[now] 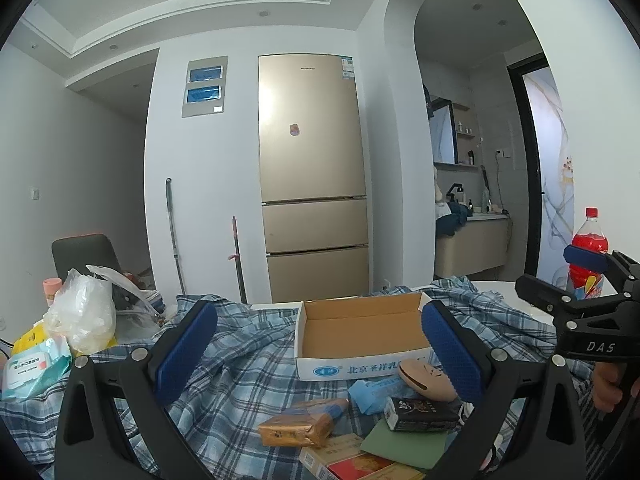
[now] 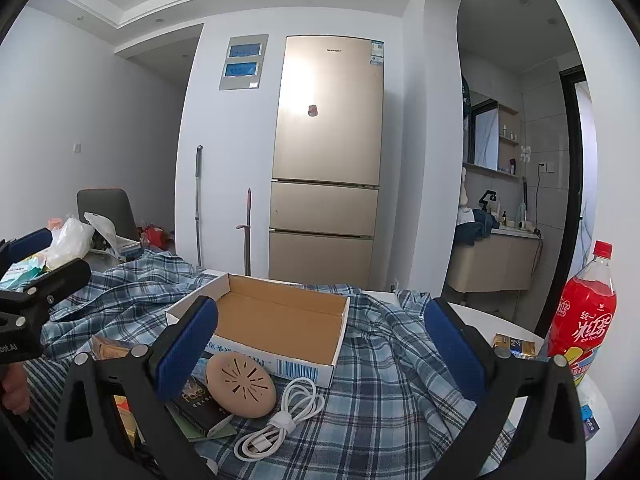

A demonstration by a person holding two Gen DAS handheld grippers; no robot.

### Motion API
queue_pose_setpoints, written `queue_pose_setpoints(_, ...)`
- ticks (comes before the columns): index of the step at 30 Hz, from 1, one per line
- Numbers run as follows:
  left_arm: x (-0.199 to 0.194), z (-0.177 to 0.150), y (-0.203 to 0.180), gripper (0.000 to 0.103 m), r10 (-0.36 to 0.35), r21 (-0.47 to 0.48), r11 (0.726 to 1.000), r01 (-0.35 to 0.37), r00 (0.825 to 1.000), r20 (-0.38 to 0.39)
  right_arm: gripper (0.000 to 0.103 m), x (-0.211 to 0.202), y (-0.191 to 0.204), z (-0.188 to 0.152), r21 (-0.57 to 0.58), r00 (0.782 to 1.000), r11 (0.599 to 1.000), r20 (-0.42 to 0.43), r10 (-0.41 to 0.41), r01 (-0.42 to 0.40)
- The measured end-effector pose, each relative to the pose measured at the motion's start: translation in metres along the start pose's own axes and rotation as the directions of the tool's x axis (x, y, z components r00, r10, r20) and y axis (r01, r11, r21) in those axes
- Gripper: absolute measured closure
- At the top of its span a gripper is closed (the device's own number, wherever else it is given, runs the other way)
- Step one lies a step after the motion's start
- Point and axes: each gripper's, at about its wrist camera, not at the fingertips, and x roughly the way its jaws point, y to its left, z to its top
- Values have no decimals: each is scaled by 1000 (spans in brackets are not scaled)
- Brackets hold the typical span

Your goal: Organize soft objects

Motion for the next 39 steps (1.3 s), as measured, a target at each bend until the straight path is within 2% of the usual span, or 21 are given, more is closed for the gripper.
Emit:
queue_pose_setpoints(11,3,-2,-1,0,-31,-4,1000,31,999,-16,0,5,2,-1,-5,1000,1000,-4,-1,1)
queue_pose_setpoints(18,-1,-2,-3,0,-29,6,1000,29,1000,5,0,6,3,-1,-17,1000,1000,-19,-7,6)
queue_pose_setpoints(22,-2,-2,-4,0,-11,10,1000,11,1000,6,0,4,2,2,-7,1000,1000,-4,-7,7)
queue_pose_setpoints(24,-3,-2,-4,0,36,11,999,-36,999,12,0,1,2,3,-6,1000,1000,13,-5,5)
queue_pose_setpoints(32,-14,-2,-3,0,77,10,997,-78,995,63,0,0,5,1,-14,1000,1000,20,6,-6)
queue_pose_setpoints(39,-11,-3,-9,0,98,47,994,-100,994,56,0,0,8,0,-33,1000,999,21,5,-4)
